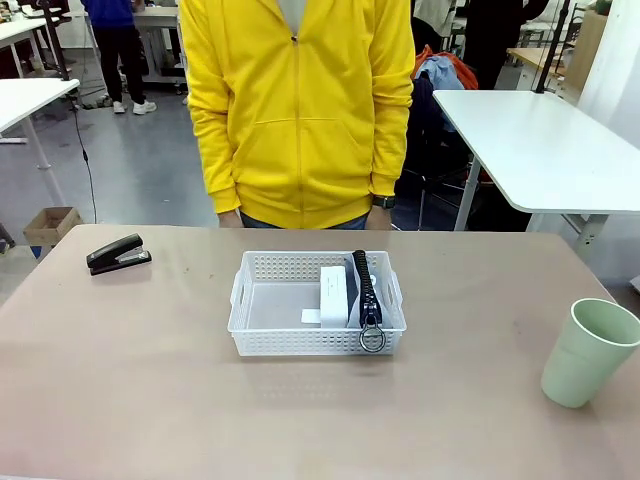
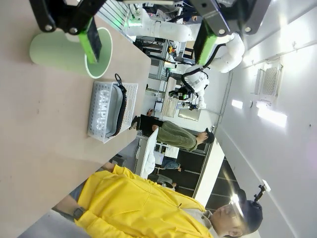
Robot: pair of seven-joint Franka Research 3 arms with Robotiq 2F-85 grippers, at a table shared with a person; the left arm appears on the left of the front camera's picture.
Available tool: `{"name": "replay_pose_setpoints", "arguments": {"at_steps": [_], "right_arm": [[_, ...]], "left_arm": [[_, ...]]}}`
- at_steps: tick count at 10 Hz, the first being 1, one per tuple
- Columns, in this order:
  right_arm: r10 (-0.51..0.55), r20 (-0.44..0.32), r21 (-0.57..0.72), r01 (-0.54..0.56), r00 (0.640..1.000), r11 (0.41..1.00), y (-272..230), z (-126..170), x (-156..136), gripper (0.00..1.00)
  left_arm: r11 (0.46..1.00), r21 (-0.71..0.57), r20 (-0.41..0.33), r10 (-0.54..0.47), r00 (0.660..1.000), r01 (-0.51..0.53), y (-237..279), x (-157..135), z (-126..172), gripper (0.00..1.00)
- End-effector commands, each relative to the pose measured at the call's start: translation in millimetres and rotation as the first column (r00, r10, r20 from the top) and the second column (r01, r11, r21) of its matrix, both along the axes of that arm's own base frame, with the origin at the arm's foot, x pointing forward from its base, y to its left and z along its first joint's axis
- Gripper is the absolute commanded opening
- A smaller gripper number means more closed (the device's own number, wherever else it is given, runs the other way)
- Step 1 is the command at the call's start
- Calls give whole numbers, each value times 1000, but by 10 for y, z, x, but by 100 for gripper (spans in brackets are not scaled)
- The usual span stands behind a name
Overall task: Efficiently arrange items inside the basket to fit them all.
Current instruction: Pick up the Stapler and place it inside the Organizing basket.
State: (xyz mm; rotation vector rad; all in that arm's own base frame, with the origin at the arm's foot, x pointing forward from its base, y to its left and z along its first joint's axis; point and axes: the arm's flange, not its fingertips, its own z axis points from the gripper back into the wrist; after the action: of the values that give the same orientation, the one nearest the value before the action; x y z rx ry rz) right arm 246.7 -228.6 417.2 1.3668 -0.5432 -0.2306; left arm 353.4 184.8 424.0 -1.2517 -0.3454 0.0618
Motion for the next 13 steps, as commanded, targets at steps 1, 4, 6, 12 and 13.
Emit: {"name": "replay_pose_setpoints", "arguments": {"at_steps": [1,4,6,12,13], "right_arm": [[-7,10,17,7,1000,1000,3,32,5,100],[-7,10,17,7,1000,1000,3,32,5,100],[-7,10,17,7,1000,1000,3,32,5,100],[-7,10,17,7,1000,1000,3,32,5,100],[-7,10,17,7,1000,1000,3,32,5,100]], "left_arm": [[983,172,-256,-18,967,64,-373,138,424,100],[816,577,-388,288,876,-12,-896,766,952,100],[681,732,-379,442,813,-28,-1104,1226,910,100],[472,876,-175,505,846,-101,-1542,2039,152,100],[467,882,-211,501,840,-57,-1535,2110,-51,100]]}}
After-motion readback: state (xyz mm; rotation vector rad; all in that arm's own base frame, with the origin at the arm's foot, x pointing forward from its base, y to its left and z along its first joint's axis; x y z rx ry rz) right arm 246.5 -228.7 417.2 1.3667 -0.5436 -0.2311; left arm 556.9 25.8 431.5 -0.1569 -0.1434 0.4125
